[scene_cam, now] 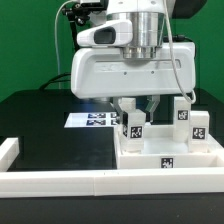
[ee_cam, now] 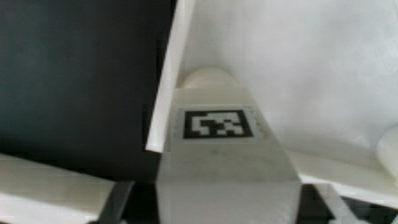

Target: Assemble square table

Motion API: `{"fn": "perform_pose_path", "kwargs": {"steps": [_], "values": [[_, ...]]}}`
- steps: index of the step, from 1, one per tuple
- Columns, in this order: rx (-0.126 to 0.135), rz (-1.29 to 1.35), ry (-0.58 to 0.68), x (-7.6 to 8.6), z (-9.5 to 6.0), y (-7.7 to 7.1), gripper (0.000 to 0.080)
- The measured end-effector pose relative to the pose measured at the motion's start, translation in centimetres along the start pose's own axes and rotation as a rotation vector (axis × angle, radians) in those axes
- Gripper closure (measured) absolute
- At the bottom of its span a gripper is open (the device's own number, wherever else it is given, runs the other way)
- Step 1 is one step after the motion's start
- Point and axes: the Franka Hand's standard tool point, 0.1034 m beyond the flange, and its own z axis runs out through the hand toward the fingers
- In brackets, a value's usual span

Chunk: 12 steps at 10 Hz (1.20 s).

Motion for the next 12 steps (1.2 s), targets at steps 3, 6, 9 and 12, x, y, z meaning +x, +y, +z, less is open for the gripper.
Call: {"fn": "perform_pose_path", "kwargs": {"steps": [3, 6, 9, 12], "values": [[-0.002, 0.335, 0.003, -0.14, 0.06, 0.2, 0.0509], [-0.007, 0.685, 0.005, -0.26, 0.1, 0.35, 0.0509], [-0.011, 0.995, 0.002, -0.42, 0.09, 0.37, 0.0509], [-0.018, 1.278, -0.007, -0.61, -0.06, 0.25, 0.0509]]}}
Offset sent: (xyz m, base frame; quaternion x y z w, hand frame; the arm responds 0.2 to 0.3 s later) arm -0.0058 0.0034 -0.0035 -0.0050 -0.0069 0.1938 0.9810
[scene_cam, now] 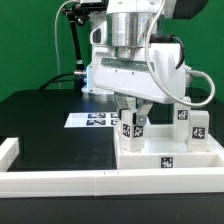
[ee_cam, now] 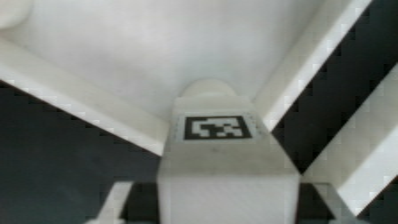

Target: Assemble square table

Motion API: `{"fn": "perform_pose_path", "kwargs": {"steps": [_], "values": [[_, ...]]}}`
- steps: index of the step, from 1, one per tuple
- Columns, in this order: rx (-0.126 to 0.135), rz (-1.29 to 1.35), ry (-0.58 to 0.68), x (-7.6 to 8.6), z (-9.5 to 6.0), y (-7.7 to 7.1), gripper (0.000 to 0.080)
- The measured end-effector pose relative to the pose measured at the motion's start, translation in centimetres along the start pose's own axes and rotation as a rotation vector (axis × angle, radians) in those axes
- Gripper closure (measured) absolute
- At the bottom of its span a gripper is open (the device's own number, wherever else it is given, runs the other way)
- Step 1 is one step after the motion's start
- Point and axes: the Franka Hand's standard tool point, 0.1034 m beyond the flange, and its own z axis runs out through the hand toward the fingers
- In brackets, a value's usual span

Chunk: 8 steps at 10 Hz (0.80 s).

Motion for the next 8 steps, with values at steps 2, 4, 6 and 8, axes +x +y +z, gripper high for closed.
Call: {"fn": "perform_pose_path", "kwargs": {"steps": [2, 4, 6, 8], "values": [[0.011, 0.111, -0.013, -0.07, 0.06, 0.01, 0.0398], [0.011, 0.038, -0.013, -0.11, 0.06, 0.0, 0.0218], [0.011, -0.028, -0.013, -0.18, 0.08, -0.01, 0.0164], [0.014, -0.264, -0.01, -0.08, 0.07, 0.01, 0.0164]]}}
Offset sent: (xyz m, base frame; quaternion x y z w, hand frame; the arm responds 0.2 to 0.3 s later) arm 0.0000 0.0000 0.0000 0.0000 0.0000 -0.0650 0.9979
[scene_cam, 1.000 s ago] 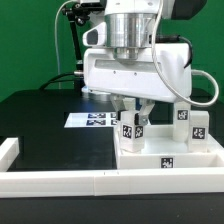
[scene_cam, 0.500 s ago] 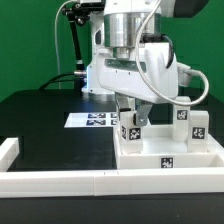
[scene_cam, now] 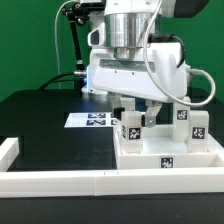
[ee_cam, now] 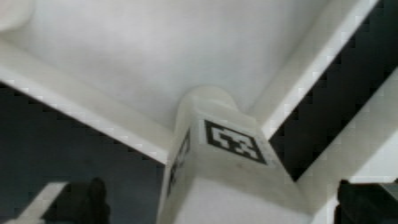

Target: Assemble square table

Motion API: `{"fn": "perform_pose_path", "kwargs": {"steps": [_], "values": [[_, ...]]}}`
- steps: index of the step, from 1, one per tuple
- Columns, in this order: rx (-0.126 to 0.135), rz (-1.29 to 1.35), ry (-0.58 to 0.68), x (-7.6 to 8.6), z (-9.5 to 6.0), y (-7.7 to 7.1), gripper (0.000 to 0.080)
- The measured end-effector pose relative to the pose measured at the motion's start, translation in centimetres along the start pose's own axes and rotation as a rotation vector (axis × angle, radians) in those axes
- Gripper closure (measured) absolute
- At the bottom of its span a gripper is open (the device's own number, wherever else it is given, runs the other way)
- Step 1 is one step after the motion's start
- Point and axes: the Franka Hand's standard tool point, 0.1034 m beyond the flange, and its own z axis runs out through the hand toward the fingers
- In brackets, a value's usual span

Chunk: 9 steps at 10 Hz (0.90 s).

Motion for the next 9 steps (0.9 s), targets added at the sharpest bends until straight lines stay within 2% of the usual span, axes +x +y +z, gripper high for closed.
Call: {"fn": "perform_pose_path", "kwargs": {"steps": [3, 5, 9], "values": [[0.008, -0.286, 0.016, 0.55, -0.02, 0.17, 0.015], [0.006, -0.383, 0.016, -0.1, -0.03, -0.43, 0.015], [0.004, -0.63, 0.022, 0.28, -0.01, -0.19, 0.015]]}}
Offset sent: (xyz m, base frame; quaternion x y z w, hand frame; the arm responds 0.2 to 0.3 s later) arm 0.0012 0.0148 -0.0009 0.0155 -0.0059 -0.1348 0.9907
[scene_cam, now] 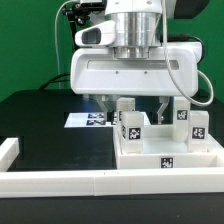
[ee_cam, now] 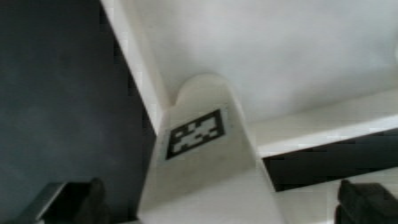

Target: Assemble square table

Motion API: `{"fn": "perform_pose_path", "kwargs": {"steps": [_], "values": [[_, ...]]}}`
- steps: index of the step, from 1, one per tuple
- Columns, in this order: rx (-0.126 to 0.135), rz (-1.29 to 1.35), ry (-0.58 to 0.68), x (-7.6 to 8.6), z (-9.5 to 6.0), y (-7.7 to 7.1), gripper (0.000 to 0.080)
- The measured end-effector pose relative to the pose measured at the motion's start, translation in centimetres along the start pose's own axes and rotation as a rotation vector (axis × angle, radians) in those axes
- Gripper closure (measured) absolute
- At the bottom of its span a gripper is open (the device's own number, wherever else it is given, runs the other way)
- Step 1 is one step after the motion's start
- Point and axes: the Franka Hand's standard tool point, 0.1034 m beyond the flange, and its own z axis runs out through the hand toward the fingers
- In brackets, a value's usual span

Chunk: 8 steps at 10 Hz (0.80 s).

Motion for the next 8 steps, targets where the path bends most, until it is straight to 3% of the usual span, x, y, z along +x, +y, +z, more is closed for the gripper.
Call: {"fn": "perform_pose_path", "kwargs": {"steps": [4, 7, 8], "values": [[-0.01, -0.285, 0.0, 0.0, -0.01, -0.2, 0.015], [-0.012, -0.355, 0.0, 0.01, -0.01, -0.13, 0.0173], [-0.012, -0.352, 0.0, 0.01, -0.01, -0.13, 0.0347]]}}
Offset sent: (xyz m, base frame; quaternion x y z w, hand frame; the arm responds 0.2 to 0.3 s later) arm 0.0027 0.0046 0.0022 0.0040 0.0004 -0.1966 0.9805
